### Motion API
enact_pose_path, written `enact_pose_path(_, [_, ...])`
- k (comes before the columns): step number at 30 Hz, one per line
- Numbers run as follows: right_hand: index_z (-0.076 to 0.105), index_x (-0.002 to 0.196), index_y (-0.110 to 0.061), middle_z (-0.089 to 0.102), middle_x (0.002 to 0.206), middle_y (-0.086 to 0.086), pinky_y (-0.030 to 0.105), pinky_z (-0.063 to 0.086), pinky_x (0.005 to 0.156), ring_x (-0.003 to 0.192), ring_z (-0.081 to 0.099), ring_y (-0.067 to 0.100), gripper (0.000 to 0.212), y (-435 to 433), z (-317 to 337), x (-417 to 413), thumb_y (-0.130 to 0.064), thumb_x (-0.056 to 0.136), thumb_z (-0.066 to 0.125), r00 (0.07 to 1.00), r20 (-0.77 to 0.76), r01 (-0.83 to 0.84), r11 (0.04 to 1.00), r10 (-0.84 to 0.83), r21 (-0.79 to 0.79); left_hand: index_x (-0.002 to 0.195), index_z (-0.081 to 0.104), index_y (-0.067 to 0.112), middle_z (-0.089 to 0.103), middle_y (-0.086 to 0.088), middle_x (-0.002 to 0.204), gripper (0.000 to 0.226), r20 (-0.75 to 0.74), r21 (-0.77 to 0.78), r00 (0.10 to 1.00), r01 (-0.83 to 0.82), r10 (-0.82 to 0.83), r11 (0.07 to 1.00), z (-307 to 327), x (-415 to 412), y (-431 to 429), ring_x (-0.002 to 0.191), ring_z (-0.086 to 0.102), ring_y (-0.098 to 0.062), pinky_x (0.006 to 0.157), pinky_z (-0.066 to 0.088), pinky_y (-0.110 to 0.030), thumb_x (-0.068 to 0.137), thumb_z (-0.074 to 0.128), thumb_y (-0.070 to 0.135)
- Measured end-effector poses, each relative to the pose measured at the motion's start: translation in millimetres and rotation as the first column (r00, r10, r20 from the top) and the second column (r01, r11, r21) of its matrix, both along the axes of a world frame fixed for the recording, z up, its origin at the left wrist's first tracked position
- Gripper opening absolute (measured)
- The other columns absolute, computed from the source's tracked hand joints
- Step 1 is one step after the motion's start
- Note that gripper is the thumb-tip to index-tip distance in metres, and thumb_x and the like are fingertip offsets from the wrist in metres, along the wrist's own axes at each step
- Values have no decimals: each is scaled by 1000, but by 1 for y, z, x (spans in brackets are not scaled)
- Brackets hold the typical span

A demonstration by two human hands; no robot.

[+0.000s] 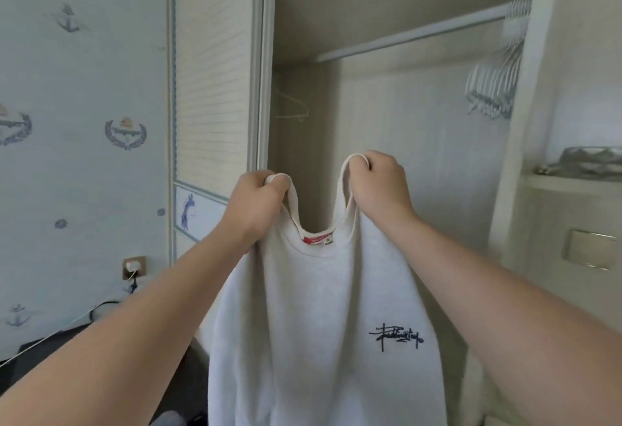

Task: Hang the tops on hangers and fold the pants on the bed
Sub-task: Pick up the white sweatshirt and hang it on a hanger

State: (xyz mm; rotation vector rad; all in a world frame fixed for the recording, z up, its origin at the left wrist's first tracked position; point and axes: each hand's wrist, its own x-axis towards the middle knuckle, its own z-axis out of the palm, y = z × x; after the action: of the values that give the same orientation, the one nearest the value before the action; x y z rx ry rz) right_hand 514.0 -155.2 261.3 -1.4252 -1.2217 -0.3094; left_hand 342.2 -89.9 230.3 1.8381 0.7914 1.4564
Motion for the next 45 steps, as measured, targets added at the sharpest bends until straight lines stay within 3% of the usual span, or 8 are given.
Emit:
enact_pose_path(9, [39, 58, -14, 46, 63, 5, 32, 33, 64, 73, 50, 33, 33, 84, 92, 75, -27, 88, 44, 939, 102, 324, 944, -330, 68, 79, 54, -6, 44, -11, 72, 39, 18, 178, 986, 160, -166, 971, 99, 93, 124, 69, 45, -23, 66, 37, -37, 81, 47, 32])
enact_pose_path(16, [44, 61, -12, 49, 65, 5, 32, 29, 53, 70, 48, 32, 35, 133, 153, 136, -30, 91, 43, 810, 174, 552, 828, -560, 93, 61, 31, 18, 29, 2, 59, 34, -46, 373, 975, 218, -216, 902, 173, 152, 207, 60, 28, -21, 55, 22, -34, 89, 49, 23])
enact_pose_path(28, [70, 106, -11, 69, 113, 10, 29, 51, 84, 104, 63, 27, 25, 125, 170, 206, -10, 89, 52, 590, 459, 808, 485, -665, -335, 67, 50, 9, 49, -6, 64, 32, -28, 392, 955, 282, -295, 876, 217, 270, 260, 70, 49, -30, 58, 31, -34, 94, 49, 26])
enact_pose_path(30, [66, 111, -14, 65, 117, 10, 33, 50, 90, 106, 60, 29, 25, 118, 173, 210, -14, 89, 54, 441, 571, 894, 392, -692, -216, 74, 54, 6, 52, -9, 71, 31, -61, 417, 951, 300, -304, 858, 220, 290, 255, 79, 51, -31, 67, 32, -31, 96, 49, 28])
enact_pose_path(33, [60, 114, -14, 57, 120, 11, 39, 36, 93, 115, 49, 32, 28, 104, 184, 215, -19, 86, 56, -160, 763, 967, 54, -627, 247, 79, 54, 5, 55, -14, 83, 31, -96, 462, 944, 324, -316, 826, 223, 317, 245, 82, 49, -31, 70, 32, -30, 97, 51, 30])
enact_pose_path(36, [59, 117, -14, 53, 123, 13, 41, 31, 93, 117, 44, 32, 29, 93, 201, 216, -18, 88, 54, -370, 741, 917, -92, -560, 389, 81, 55, 4, 55, -14, 85, 31, -89, 493, 943, 321, -320, 809, 229, 335, 242, 83, 49, -29, 72, 32, -29, 97, 51, 30])
enact_pose_path(40, [53, 133, -19, 49, 136, 11, 40, 35, 94, 127, 44, 34, 39, 85, 219, 218, -17, 94, 51, -295, 752, 951, -260, -589, 170, 67, 49, 9, 50, -6, 67, 35, -57, 491, 939, 322, -339, 809, 233, 345, 248, 78, 50, -30, 68, 32, -31, 95, 51, 29])
enact_pose_path(45, [60, 126, -13, 59, 128, 11, 36, 38, 75, 118, 59, 36, 37, 77, 222, 227, -4, 91, 54, -220, 735, 968, -239, -641, 81, 64, 44, 10, 48, -5, 64, 36, -75, 461, 930, 352, -359, 815, 221, 354, 259, 59, 45, -19, 51, 28, -30, 93, 52, 28])
